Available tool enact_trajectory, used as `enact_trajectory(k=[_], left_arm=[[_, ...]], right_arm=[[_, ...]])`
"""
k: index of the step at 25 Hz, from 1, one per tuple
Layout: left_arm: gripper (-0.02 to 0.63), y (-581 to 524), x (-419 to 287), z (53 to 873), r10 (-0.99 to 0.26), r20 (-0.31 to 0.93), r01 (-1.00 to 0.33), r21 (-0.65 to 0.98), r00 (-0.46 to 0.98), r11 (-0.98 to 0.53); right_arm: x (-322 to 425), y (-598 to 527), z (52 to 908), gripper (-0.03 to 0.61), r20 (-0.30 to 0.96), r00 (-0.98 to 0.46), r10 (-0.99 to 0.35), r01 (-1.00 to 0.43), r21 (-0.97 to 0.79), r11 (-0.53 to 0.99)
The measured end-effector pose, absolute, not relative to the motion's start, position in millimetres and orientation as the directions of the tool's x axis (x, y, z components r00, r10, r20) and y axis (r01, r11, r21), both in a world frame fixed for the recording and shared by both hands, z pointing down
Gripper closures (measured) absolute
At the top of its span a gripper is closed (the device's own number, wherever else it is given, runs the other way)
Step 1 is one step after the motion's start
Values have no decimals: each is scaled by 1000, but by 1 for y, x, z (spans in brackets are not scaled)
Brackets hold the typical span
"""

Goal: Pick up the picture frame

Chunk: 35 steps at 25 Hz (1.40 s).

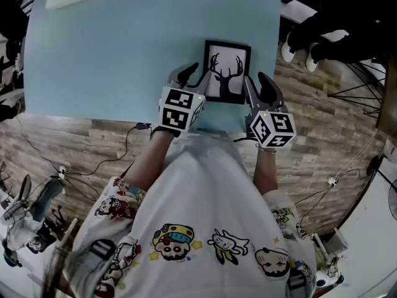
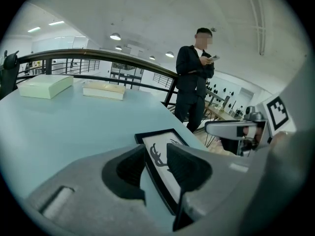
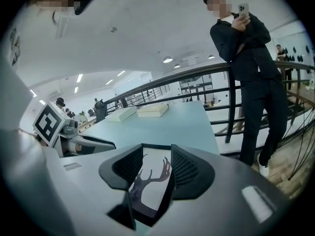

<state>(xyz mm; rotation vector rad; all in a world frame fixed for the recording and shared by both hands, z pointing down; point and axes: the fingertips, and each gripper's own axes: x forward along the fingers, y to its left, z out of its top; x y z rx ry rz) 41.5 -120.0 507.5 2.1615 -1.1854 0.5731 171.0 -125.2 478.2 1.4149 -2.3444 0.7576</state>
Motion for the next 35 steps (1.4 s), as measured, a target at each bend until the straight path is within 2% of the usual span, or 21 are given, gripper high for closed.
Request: enact_trajectory(k=[21,35], left_arm=[[485,-113,52,574,-504,726,-877,313,468,-364],[517,-115,52,579,-500,723,-878,368,477,-305]], right_arm=[[178,-116,511,403,549,-469,-692,-882,-336,331],[182,-121,527,403,566,-468,-679,-880,-368,300]])
